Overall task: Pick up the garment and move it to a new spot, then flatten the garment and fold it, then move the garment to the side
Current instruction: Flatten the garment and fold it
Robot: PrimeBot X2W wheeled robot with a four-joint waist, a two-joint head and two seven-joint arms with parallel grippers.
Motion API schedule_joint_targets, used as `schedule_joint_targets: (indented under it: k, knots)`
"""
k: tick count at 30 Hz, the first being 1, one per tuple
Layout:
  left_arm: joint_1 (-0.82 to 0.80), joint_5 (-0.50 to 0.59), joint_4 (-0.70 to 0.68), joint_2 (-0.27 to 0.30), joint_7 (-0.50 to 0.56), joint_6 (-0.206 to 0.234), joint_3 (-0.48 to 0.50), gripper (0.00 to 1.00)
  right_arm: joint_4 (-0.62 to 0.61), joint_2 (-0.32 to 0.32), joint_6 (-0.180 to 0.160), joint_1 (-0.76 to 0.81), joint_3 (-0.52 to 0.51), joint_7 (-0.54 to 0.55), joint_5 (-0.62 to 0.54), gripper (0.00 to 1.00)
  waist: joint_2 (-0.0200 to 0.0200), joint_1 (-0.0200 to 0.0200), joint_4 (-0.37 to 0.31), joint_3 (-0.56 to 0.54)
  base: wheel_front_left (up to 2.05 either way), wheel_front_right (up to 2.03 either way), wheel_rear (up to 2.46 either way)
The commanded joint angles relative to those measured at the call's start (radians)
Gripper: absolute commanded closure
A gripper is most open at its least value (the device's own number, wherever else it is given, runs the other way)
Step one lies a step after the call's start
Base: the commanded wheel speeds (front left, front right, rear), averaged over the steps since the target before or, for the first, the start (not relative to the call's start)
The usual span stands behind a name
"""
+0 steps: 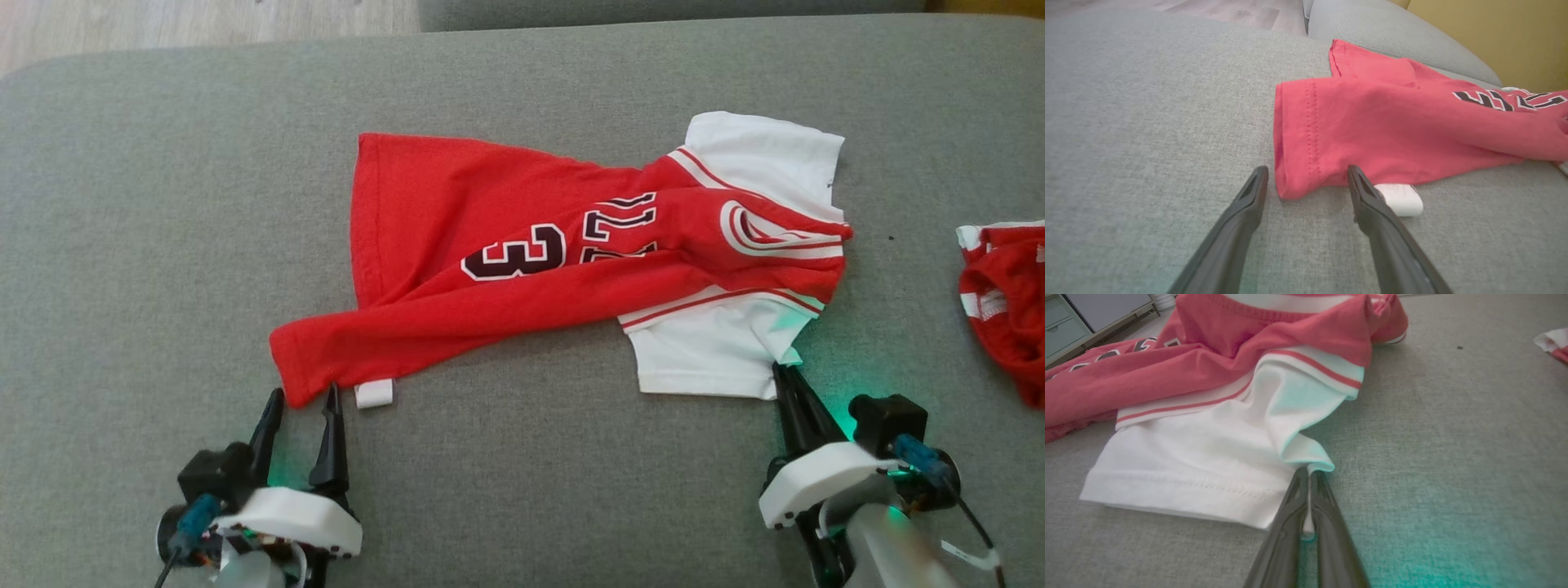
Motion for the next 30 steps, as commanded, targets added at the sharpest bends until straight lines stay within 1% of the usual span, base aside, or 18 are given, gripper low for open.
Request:
schedule_joint_targets:
  k: [1,8,9,10,11,16,20,23,26,30]
  knots:
    - [-0.034,-0.009,-0.017,0.009,-0.005,0.002,0.021,0.0,0.012,-0.003,-0.001,-0.014,0.027,0.011,-0.007,1.0,0.0,0.0,-0.002,0.001,0.0,0.0,0.0]
    - [-0.053,-0.039,-0.002,0.009,-0.005,0.002,0.011,0.0,0.005,-0.003,-0.001,-0.016,0.034,0.011,-0.006,1.0,0.0,0.0,-0.01,0.008,0.0,0.0,0.0]
    - [-0.055,-0.043,-0.004,0.009,-0.005,0.002,0.008,0.29,0.003,-0.003,-0.001,-0.016,0.035,0.011,-0.005,1.0,0.0,0.0,-0.011,0.009,0.0,0.0,0.0]
    - [-0.057,-0.046,-0.009,0.01,-0.005,0.002,0.005,0.67,0.001,-0.004,-0.001,-0.015,0.036,0.011,-0.004,1.0,0.0,0.0,-0.012,0.01,0.0,0.0,0.0]
    - [-0.059,-0.048,-0.019,0.012,-0.005,0.002,0.003,1.0,-0.002,-0.004,-0.001,-0.015,0.037,0.011,-0.001,1.0,0.0,0.0,-0.012,0.011,0.0,0.0,0.0]
    - [-0.052,-0.063,-0.05,0.02,-0.005,0.002,-0.009,1.0,-0.049,-0.006,-0.001,-0.014,0.044,0.011,0.027,1.0,0.0,0.0,-0.009,0.0,0.0,0.0,0.0]
    - [-0.044,-0.059,-0.138,0.037,-0.005,0.002,-0.024,1.0,-0.161,-0.009,-0.001,-0.016,0.067,0.011,0.111,1.0,0.0,0.0,-0.005,-0.036,0.0,0.0,0.0]
    - [-0.048,-0.083,-0.226,0.061,-0.005,0.002,-0.053,1.0,-0.263,-0.032,-0.001,-0.03,0.088,0.011,0.201,1.0,0.0,0.0,-0.001,-0.075,0.0,0.0,0.0]
    - [-0.077,-0.132,-0.307,0.111,-0.005,0.002,-0.09,1.0,-0.36,-0.066,-0.001,-0.063,0.09,0.011,0.3,1.0,0.0,0.0,0.003,-0.122,0.0,0.0,0.0]
    - [-0.15,-0.191,-0.389,0.223,-0.005,0.002,-0.157,1.0,-0.474,-0.115,-0.001,-0.136,0.066,0.011,0.423,1.0,0.0,0.0,0.006,-0.181,0.0,0.0,0.0]
